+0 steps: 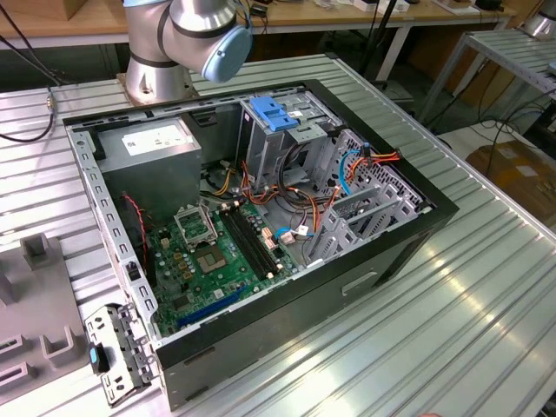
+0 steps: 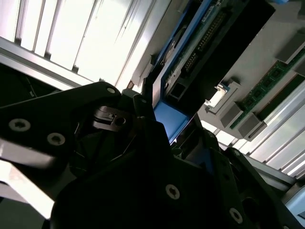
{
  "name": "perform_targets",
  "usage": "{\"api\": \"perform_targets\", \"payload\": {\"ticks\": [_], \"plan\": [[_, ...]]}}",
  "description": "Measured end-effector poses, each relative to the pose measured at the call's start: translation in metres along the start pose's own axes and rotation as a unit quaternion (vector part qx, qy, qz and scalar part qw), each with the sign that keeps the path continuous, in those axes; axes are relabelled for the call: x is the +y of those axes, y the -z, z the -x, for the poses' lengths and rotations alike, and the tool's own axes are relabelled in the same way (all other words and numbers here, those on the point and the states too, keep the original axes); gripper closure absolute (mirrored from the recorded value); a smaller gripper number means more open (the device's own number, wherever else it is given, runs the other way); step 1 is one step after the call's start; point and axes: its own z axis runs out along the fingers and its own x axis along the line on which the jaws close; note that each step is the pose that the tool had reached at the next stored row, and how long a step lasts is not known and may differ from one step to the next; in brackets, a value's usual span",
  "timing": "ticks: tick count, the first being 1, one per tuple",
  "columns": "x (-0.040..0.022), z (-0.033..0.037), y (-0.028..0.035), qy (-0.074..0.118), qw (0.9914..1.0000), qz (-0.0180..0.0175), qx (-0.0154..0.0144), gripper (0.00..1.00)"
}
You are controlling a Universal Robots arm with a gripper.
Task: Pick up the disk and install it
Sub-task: 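Pick up the disk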
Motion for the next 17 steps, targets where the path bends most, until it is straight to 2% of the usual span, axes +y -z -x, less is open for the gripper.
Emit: {"api": "perform_targets", "payload": {"ticks": [6, 7, 8, 17], "plan": [[0.0001, 0.0000, -0.0011, 0.000, 1.00000, 0.0000, 0.0000, 0.55], [0.0001, 0.0000, -0.0011, 0.000, 1.00000, 0.0001, 0.0001, 0.56], [0.0001, 0.0000, -0.0011, 0.000, 1.00000, 0.0000, 0.0000, 0.63], [0.0001, 0.0000, -0.0015, 0.000, 1.00000, 0.0000, 0.0000, 0.63]]}}
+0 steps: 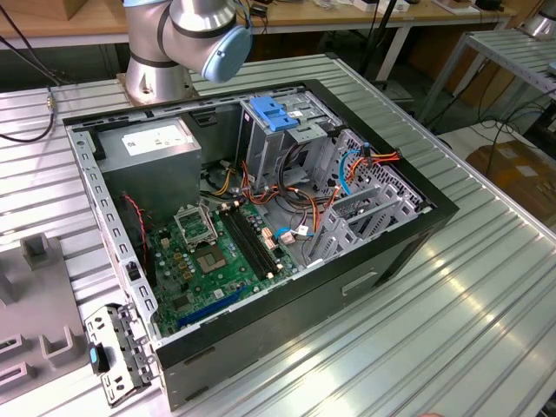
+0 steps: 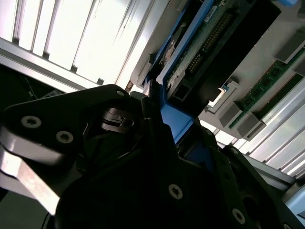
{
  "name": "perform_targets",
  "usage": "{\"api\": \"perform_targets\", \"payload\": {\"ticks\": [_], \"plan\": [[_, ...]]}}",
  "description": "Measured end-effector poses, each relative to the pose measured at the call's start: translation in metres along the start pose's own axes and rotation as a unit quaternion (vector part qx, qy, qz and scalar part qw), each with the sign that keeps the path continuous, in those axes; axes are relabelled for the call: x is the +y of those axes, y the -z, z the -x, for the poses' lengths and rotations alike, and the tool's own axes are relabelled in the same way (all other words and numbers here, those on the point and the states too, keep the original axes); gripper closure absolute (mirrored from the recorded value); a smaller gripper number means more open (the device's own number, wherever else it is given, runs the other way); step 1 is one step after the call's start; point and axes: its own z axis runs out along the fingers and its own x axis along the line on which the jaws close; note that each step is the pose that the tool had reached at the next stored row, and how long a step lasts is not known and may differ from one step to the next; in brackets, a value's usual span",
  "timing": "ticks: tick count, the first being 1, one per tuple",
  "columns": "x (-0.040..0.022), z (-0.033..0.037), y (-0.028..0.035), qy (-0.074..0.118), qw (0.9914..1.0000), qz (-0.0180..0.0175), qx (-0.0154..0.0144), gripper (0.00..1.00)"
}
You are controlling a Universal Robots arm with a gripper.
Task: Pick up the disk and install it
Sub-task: 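Pick up the disk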
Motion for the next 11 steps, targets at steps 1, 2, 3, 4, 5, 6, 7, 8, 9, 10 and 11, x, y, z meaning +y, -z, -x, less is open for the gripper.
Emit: {"api": "perform_targets", "payload": {"ticks": [1, 2, 3, 4, 5, 6, 7, 8, 9, 10, 11], "plan": [[0.0000, 0.0000, 0.0000, 0.000, 1.00000, 0.0000, 0.0000, 0.63], [0.0000, 0.0000, 0.0000, 0.000, 1.00000, 0.0000, 0.0000, 0.63], [0.0000, 0.0000, 0.0000, 0.000, 1.00000, 0.0000, 0.0000, 0.63], [0.0000, 0.0000, -0.0001, 0.000, 1.00000, 0.0000, 0.0000, 0.63], [0.0000, 0.0000, 0.0000, 0.000, 1.00000, -0.0001, 0.0000, 0.63], [0.0000, 0.0000, 0.0001, 0.000, 1.00000, -0.0002, -0.0001, 0.63], [0.0000, 0.0000, 0.0007, 0.000, 1.00000, -0.0002, -0.0001, 0.63], [0.0000, 0.0000, 0.0014, 0.000, 1.00000, -0.0001, 0.0000, 0.63], [0.0000, 0.0000, 0.0021, 0.000, 1.00000, -0.0001, 0.0000, 0.63], [-0.0001, 0.0000, 0.0032, 0.000, 1.00000, -0.0001, 0.0000, 0.63], [-0.0001, 0.0000, 0.0042, 0.000, 1.00000, 0.0000, 0.0000, 0.63]]}}
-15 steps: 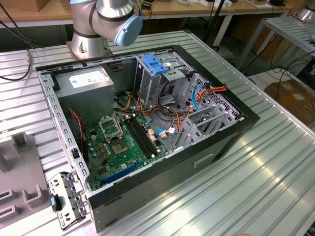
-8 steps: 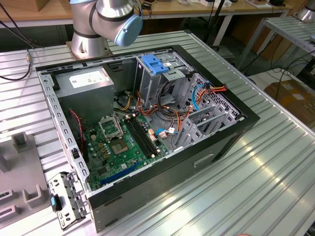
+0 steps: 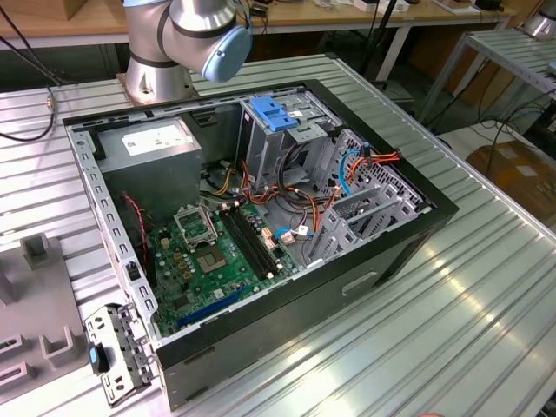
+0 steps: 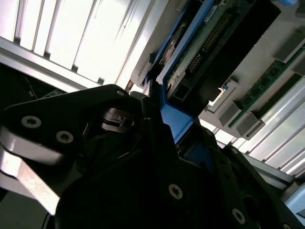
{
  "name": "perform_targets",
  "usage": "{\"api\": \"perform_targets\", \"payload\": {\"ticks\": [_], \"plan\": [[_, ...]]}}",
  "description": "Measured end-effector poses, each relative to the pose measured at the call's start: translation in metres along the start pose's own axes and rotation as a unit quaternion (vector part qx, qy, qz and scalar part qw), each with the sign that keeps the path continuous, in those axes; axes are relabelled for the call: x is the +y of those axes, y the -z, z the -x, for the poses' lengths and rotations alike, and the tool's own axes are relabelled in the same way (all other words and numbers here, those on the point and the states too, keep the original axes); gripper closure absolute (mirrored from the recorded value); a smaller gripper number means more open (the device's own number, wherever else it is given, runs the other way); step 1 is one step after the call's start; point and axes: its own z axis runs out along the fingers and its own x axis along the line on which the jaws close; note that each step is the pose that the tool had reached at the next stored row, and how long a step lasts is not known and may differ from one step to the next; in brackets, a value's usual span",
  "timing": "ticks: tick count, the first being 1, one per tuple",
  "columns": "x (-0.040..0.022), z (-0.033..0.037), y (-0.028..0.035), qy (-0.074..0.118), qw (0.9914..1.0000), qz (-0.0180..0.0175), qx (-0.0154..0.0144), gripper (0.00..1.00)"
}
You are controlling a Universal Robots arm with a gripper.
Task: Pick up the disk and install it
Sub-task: 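Pick up the disk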
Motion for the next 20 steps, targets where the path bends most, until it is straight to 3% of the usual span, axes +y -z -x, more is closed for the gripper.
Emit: {"api": "perform_targets", "payload": {"ticks": [6, 20], "plan": [[-0.0001, 0.0000, 0.0075, 0.000, 1.00000, 0.0000, 0.0000, 0.63], [-0.0009, -0.0001, 0.0491, 0.000, 1.00000, 0.0000, 0.0001, 0.63]]}}
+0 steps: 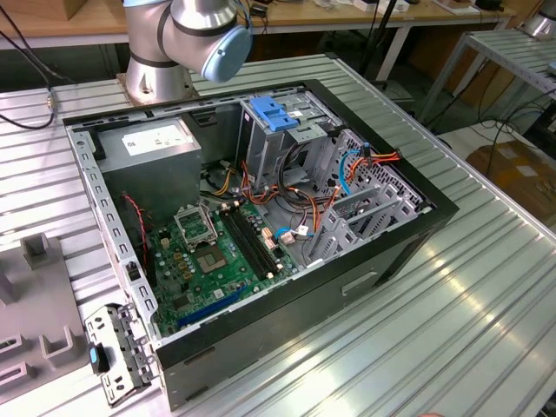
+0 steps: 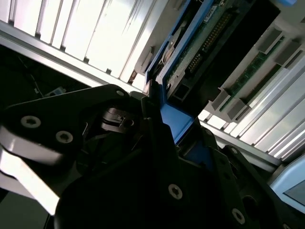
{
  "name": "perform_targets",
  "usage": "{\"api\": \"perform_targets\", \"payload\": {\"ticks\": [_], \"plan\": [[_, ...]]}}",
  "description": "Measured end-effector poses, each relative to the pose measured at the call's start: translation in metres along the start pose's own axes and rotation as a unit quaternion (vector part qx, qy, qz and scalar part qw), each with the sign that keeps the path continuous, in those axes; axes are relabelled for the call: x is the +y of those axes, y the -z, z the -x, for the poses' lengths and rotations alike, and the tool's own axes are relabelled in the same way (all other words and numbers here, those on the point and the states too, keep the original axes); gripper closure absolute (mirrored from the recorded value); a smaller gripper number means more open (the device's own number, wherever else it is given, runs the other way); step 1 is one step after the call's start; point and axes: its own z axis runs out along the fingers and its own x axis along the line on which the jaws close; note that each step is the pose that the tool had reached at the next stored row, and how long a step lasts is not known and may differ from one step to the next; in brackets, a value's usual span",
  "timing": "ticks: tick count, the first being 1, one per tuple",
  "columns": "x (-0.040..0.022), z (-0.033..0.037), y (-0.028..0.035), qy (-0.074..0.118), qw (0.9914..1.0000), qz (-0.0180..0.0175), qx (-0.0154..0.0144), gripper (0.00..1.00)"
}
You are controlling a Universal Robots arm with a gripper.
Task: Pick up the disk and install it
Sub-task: 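Pick up the disk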
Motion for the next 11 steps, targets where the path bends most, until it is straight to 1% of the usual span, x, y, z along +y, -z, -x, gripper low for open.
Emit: {"api": "perform_targets", "payload": {"ticks": [1, 7, 9, 11], "plan": [[-0.0001, 0.0000, 0.0044, 0.000, 1.00000, 0.0000, 0.0000, 0.63], [-0.0004, -0.0001, 0.0194, 0.000, 1.00000, 0.0000, 0.0000, 0.63], [-0.0004, -0.0001, 0.0232, 0.000, 1.00000, 0.0000, 0.0001, 0.63], [-0.0004, -0.0001, 0.0238, 0.000, 1.00000, -0.0001, 0.0000, 0.63]]}}
